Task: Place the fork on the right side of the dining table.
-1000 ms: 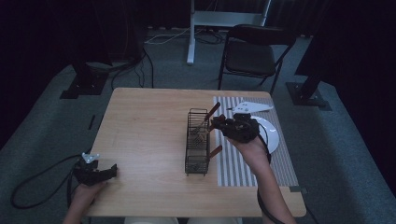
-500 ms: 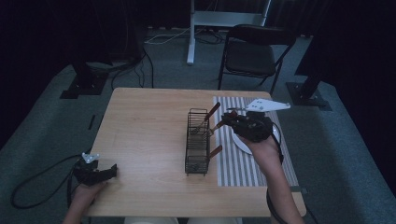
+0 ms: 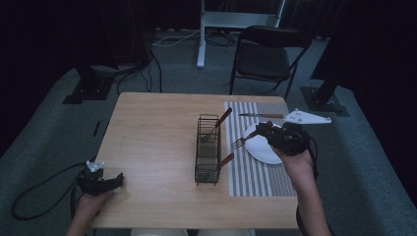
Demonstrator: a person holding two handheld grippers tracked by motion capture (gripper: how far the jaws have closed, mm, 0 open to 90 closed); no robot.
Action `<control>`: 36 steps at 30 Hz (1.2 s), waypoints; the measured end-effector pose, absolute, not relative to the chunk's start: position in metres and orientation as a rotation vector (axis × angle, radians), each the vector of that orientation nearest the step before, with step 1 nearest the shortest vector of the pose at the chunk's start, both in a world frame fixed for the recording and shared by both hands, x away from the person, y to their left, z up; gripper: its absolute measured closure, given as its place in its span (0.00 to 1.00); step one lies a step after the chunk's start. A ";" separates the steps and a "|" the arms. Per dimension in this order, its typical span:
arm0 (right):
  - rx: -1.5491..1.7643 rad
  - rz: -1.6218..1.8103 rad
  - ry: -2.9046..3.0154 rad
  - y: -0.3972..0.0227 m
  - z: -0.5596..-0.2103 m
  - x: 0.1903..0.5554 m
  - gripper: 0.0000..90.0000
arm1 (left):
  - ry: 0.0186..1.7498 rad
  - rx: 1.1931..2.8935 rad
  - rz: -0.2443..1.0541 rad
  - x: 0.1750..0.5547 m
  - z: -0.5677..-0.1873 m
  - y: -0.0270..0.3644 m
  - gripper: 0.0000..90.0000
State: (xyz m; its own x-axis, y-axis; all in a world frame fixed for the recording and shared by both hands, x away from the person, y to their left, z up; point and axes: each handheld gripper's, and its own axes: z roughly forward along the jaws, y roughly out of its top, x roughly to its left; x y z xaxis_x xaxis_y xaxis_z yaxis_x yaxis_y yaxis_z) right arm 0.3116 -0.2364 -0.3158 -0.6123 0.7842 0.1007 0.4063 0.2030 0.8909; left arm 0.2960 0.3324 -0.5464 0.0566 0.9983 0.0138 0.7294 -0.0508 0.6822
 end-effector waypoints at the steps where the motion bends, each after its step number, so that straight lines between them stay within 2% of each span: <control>1: 1.122 1.377 2.108 -0.239 -0.319 0.311 0.90 | 1.724 1.834 0.694 0.296 -0.546 0.332 0.00; 26: 1.411 1.363 2.084 -0.285 -0.416 0.289 0.90 | 1.725 1.836 0.692 0.296 -0.546 0.332 0.00; 36: 1.505 1.393 2.035 -0.298 -0.438 0.283 0.90 | 1.725 1.836 0.691 0.296 -0.546 0.332 0.00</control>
